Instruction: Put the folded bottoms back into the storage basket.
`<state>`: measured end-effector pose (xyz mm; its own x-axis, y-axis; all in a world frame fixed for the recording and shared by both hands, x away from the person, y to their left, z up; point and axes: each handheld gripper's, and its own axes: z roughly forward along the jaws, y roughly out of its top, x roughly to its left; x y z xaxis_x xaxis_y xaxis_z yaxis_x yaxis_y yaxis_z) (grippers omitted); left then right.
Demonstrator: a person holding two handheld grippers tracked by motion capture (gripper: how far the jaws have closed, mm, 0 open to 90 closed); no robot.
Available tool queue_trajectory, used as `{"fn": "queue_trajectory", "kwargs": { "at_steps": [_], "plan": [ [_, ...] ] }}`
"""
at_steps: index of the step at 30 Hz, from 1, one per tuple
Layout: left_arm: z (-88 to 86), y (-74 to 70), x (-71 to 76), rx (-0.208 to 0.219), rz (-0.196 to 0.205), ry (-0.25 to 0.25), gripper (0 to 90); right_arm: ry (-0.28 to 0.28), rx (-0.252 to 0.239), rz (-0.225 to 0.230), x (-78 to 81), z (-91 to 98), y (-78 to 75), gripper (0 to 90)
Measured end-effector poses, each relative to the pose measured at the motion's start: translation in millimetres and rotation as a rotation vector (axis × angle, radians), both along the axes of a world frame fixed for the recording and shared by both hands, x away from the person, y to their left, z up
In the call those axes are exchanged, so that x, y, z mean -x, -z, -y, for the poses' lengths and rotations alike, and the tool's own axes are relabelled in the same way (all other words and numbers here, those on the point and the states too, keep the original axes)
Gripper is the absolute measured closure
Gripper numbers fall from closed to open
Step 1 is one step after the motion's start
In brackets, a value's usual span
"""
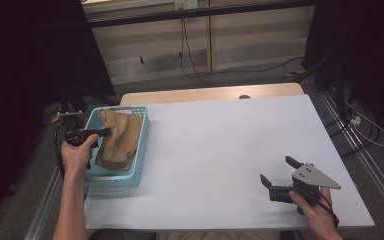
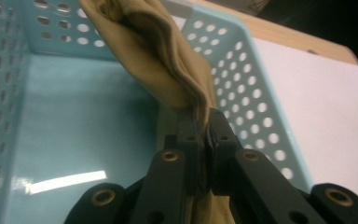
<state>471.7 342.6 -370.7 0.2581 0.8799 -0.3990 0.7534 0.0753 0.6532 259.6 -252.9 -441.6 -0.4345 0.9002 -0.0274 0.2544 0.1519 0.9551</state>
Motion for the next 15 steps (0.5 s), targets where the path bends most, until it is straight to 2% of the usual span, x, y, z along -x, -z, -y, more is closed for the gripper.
{"fn": "queue_trajectory", "kwargs": {
  "at_steps": [6,15],
  "plan": [
    [-5.8,3.6,-0.3,-0.017,-0.009,-0.017,86.2,-0.001,0.002,0.0,-0.2,0.2,0.2,1.2],
    [-10.5,9.2,-2.3,-0.069,-0.023,-0.028,86.0,-0.002,0.004,0.001,0.3,0.2,-0.1,1.2]
  ]
}}
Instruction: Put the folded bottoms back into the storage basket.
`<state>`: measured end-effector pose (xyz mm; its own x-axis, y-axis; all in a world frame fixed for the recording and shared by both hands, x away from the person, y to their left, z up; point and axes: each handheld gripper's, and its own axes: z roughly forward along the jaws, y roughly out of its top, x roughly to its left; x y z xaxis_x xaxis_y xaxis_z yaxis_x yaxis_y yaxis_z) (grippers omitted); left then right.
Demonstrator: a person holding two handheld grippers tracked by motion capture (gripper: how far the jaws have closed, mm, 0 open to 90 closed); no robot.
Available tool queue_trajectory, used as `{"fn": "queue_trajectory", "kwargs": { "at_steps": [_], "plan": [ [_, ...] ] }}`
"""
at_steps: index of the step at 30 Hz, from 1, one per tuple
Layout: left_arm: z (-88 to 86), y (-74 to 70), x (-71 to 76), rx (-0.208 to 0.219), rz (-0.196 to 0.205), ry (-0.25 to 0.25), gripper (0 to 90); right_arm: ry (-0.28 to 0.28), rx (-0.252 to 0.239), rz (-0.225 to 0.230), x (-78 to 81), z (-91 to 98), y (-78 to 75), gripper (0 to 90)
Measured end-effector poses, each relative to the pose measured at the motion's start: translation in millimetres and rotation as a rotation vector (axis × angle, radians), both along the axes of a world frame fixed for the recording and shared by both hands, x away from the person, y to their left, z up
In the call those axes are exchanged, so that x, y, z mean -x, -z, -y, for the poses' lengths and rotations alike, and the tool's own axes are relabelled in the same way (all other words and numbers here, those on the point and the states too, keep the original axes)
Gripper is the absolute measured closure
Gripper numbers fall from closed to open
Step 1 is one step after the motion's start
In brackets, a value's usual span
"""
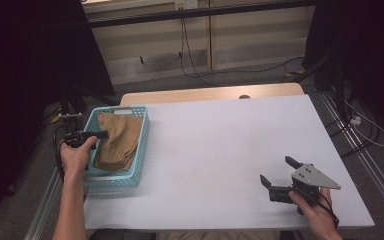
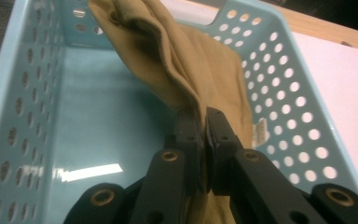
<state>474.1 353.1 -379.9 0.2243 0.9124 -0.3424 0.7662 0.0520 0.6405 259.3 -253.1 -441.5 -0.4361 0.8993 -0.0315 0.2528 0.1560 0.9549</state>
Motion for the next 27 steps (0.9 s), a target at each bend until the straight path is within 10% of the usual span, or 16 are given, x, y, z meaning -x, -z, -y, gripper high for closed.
{"fn": "queue_trajectory", "kwargs": {
  "at_steps": [27],
  "plan": [
    [-0.2,27.5,-9.1,-0.097,-0.1,-0.003,85.7,-0.001,0.003,-0.001,-0.2,-0.1,0.3,1.2]
  ]
}}
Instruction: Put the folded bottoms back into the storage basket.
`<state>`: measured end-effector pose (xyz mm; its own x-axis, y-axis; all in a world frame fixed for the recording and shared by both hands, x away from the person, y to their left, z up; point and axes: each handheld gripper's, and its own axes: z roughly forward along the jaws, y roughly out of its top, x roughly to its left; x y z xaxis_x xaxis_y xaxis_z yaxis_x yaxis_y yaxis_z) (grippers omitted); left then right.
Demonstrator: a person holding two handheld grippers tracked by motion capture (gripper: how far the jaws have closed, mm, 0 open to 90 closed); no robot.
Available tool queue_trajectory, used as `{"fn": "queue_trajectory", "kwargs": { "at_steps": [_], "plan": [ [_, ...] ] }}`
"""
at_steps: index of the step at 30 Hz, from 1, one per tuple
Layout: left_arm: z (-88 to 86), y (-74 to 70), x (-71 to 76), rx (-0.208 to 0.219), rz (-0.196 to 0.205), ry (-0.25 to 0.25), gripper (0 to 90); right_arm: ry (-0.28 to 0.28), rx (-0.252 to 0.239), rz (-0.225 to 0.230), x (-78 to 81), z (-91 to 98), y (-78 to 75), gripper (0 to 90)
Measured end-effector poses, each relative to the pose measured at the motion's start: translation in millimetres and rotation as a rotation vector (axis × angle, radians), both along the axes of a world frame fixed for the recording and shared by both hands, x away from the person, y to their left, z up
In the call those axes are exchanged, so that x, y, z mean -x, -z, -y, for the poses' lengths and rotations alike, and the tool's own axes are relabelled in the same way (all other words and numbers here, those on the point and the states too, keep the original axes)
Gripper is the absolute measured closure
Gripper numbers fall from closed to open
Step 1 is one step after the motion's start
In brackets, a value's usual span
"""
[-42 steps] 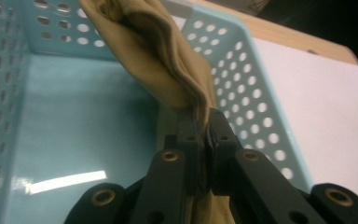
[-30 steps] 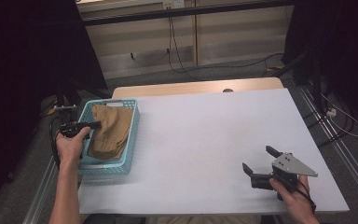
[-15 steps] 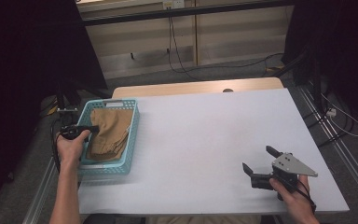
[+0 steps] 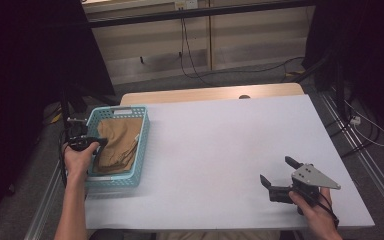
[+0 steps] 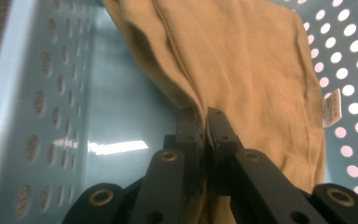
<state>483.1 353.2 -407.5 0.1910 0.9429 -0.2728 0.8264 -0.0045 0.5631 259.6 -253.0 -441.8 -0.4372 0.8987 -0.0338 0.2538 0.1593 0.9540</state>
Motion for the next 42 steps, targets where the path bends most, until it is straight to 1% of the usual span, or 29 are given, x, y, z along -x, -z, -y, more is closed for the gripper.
{"fn": "queue_trajectory", "kwargs": {
  "at_steps": [2,3,5,6,7,9,10,11,13,14,15,17,19,21,23,28,34,35,37,41,42],
  "plan": [
    [3.9,1.6,-1.1,-0.007,-0.008,0.005,85.7,0.0,0.0,0.0,-0.1,0.0,0.0,1.2],
    [5.4,2.0,-1.5,-0.023,-0.012,0.006,85.7,0.001,0.0,0.0,-0.1,0.0,0.0,1.2],
    [6.6,2.5,-2.1,-0.079,-0.015,-0.011,85.7,0.001,0.0,0.0,0.0,0.0,0.0,1.2],
    [6.2,3.1,-2.5,-0.088,-0.018,-0.008,85.7,0.0,0.0,0.0,0.0,0.0,0.0,1.2],
    [5.9,4.3,-2.7,-0.081,-0.018,-0.01,85.7,0.0,0.0,0.0,0.1,0.0,-0.1,1.2],
    [3.7,4.6,-3.1,-0.093,-0.021,-0.008,85.7,0.0,-0.001,-0.001,0.2,0.2,-0.1,1.2],
    [3.9,5.2,-3.3,-0.087,-0.016,-0.023,85.6,0.001,-0.001,-0.001,0.2,0.3,0.0,1.2],
    [2.8,5.2,-3.4,-0.094,-0.021,-0.015,85.6,0.001,-0.001,-0.002,0.2,0.3,0.0,1.2],
    [2.0,6.3,-4.0,-0.098,-0.024,-0.032,85.5,0.0,-0.001,-0.001,0.2,0.2,0.0,1.2],
    [2.2,6.7,-4.3,-0.122,-0.026,-0.04,85.4,0.001,0.0,0.0,0.2,0.2,0.0,1.2],
    [2.7,6.7,-4.7,-0.192,-0.036,-0.042,85.2,0.001,0.0,0.0,0.2,0.1,0.0,1.1],
    [3.5,8.2,-5.7,-0.194,-0.04,-0.048,85.1,0.001,-0.001,-0.001,0.1,0.1,0.0,1.1],
    [1.9,8.5,-6.2,-0.177,-0.044,-0.045,85.1,0.001,-0.001,-0.001,0.1,0.2,0.1,1.1],
    [1.1,9.8,-6.5,-0.184,-0.045,-0.046,85.0,0.001,-0.001,-0.001,0.2,0.2,0.1,1.1],
    [1.4,10.9,-6.8,-0.183,-0.046,-0.046,84.7,0.001,0.0,-0.001,0.1,0.2,0.2,1.1],
    [1.5,12.2,-7.3,-0.188,-0.049,-0.028,84.2,0.0,-0.001,-0.002,0.2,0.1,0.2,1.1],
    [1.5,13.2,-7.8,-0.199,-0.055,-0.019,83.9,0.001,-0.001,-0.004,-0.2,0.2,0.5,1.1],
    [2.6,13.9,-7.8,-0.198,-0.053,-0.022,83.1,0.001,-0.002,-0.003,-0.3,0.2,0.5,1.1],
    [3.6,14.8,-8.2,-0.213,-0.055,-0.013,80.3,0.001,-0.001,-0.004,-0.3,0.0,0.5,1.1],
    [4.6,14.9,-7.9,-0.218,-0.053,-0.016,79.5,0.0,-0.001,-0.004,-0.2,-0.3,0.5,1.1],
    [4.4,14.6,-7.8,-0.221,-0.05,-0.009,78.8,0.0,0.0,-0.003,-0.2,-0.3,0.5,1.1]
  ]
}}
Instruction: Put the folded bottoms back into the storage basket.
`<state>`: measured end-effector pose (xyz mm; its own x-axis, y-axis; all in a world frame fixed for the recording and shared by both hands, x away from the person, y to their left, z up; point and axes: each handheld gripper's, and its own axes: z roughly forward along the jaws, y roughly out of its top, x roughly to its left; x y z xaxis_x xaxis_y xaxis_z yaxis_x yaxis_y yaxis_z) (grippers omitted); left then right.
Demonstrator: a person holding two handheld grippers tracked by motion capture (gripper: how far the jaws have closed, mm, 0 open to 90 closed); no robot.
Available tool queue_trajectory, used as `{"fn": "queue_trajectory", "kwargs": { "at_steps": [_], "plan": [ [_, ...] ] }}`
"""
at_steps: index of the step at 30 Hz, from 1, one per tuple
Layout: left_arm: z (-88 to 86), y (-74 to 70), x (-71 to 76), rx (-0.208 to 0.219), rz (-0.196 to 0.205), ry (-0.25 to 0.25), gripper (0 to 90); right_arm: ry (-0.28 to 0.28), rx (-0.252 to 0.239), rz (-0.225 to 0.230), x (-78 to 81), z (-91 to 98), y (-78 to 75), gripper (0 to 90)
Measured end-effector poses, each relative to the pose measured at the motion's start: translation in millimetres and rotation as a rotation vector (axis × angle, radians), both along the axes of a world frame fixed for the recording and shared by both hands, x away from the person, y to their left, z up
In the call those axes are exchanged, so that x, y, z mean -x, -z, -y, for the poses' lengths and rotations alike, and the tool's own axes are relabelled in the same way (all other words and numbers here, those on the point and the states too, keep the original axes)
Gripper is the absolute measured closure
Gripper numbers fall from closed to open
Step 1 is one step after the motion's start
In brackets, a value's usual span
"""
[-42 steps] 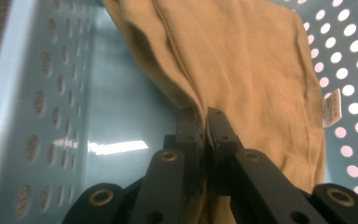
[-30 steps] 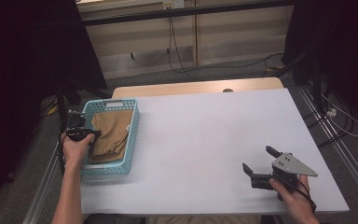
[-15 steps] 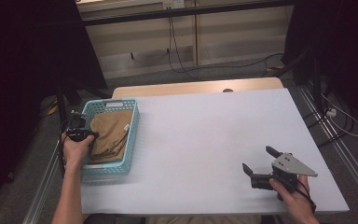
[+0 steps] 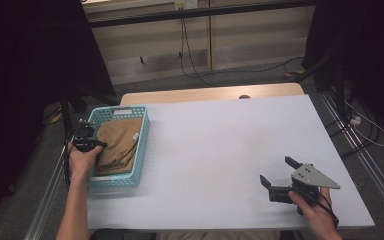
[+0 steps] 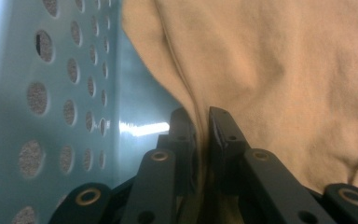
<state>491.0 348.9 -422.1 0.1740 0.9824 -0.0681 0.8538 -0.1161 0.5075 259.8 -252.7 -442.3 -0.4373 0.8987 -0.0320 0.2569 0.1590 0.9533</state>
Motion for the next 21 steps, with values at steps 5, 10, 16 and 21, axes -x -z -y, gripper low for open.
{"fn": "queue_trajectory", "kwargs": {
  "at_steps": [5,10,16,21],
  "plan": [
    [1.5,-2.3,1.0,-0.022,0.018,0.011,70.7,0.0,0.0,0.001,0.0,0.3,-0.1,1.2],
    [1.2,-4.2,1.9,-0.026,0.037,0.016,65.8,0.0,-0.001,0.001,0.1,0.5,-0.3,1.2],
    [0.1,-10.6,4.8,0.01,0.065,0.01,59.7,0.003,-0.002,0.001,0.6,0.8,-0.6,1.2],
    [5.6,-15.7,5.5,0.012,0.091,0.037,46.9,0.005,-0.003,0.002,0.7,0.9,-0.7,1.2]
  ]
}}
